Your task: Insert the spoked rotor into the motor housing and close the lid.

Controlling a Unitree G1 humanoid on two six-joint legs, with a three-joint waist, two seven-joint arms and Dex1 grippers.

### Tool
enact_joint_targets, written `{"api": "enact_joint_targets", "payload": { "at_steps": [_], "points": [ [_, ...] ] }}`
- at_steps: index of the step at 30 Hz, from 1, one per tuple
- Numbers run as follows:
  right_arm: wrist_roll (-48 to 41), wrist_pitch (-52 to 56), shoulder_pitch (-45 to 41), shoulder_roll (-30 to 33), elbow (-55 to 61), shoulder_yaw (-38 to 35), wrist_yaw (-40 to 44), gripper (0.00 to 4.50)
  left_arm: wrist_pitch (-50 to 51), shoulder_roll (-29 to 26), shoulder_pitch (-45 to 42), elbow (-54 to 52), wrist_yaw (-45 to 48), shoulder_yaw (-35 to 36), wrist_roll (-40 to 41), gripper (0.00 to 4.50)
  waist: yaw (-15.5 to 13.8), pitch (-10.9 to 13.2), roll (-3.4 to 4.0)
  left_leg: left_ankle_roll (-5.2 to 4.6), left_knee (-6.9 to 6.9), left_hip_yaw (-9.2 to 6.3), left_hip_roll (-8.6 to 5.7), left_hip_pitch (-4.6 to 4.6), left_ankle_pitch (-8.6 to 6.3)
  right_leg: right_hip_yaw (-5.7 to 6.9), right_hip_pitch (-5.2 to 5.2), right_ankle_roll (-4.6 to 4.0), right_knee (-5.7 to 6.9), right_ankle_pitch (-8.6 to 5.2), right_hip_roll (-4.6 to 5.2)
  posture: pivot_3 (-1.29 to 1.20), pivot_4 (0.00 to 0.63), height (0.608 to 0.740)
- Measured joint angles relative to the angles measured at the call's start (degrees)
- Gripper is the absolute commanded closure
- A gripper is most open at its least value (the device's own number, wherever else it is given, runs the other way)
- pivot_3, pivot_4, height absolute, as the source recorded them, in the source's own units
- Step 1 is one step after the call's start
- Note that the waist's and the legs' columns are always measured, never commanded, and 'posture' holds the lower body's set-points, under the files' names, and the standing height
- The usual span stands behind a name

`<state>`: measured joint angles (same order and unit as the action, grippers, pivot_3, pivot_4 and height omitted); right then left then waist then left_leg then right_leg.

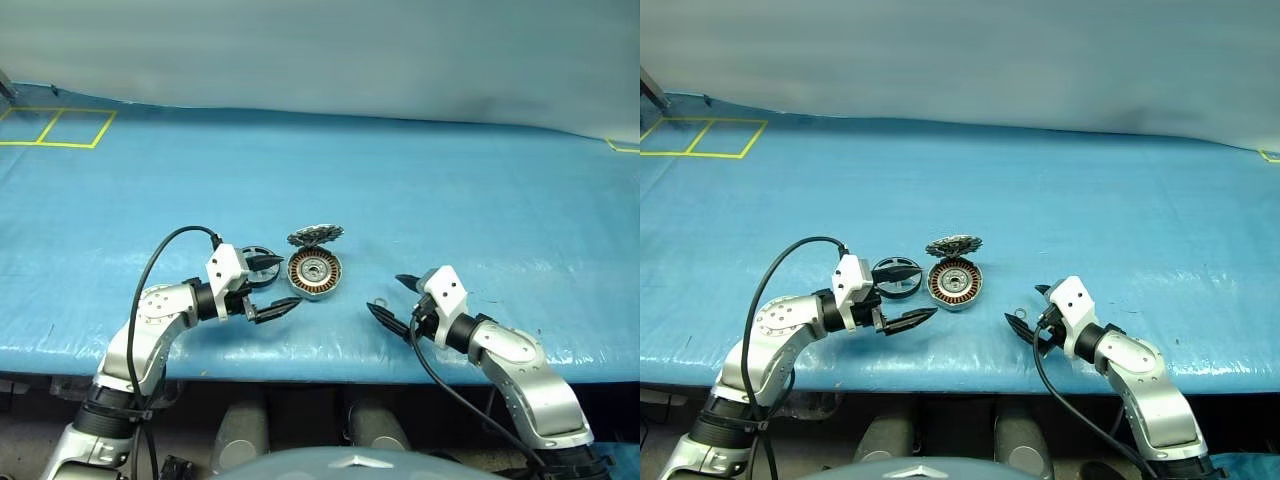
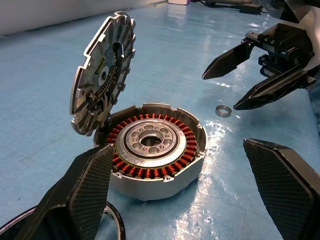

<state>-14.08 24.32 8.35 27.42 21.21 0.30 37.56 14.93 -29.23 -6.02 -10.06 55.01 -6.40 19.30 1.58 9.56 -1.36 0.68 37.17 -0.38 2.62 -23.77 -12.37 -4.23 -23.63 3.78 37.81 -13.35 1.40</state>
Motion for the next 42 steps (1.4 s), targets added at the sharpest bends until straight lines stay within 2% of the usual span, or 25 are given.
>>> {"api": "enact_joint_targets", "payload": {
  "at_steps": [26, 29, 34, 42],
  "points": [
    [2.0, -0.2, 0.5, -0.1, -3.9, 2.3, -2.7, 0.02, -0.2, 0.8, -1.5, 0.3, 0.1, -0.9, -0.2, 0.0, -0.1, 0.0, 0.0, 0.0, 0.0, 0.0, -0.01, -0.01, 0.0, 0.0, 0.01, 0.0, -0.01, 0.0, 0.0, 0.0, 0.15, 0.74],
    [1.9, -0.2, 0.8, -0.1, -3.9, 2.1, -2.8, 0.59, -0.2, 0.7, -1.2, 0.3, 0.0, -0.9, -0.3, 0.0, -0.1, 0.0, 0.0, 0.0, 0.01, 0.0, 0.0, 0.0, 0.0, 0.0, 0.03, 0.0, -0.01, 0.0, 0.0, 0.0, 0.15, 0.74],
    [2.0, -0.1, 1.0, 0.1, -3.9, 1.8, -3.1, 2.19, -0.2, 0.7, -1.1, 0.3, -0.1, -0.9, -0.4, 0.0, -0.1, 0.0, 0.0, 0.0, 0.01, 0.0, 0.0, 0.01, 0.0, 0.0, 0.04, 0.0, 0.0, 0.0, 0.0, 0.0, 0.15, 0.74],
    [2.2, 0.1, 1.2, 0.2, -3.7, 1.8, -3.5, 2.19, -0.3, 0.8, -1.2, 0.3, -0.1, -0.9, -0.4, 0.0, -0.1, 0.0, -0.01, 0.0, 0.02, 0.0, 0.0, 0.01, 0.0, 0.0, 0.05, 0.0, 0.0, 0.0, 0.0, 0.0, 0.15, 0.74]
  ]
}}
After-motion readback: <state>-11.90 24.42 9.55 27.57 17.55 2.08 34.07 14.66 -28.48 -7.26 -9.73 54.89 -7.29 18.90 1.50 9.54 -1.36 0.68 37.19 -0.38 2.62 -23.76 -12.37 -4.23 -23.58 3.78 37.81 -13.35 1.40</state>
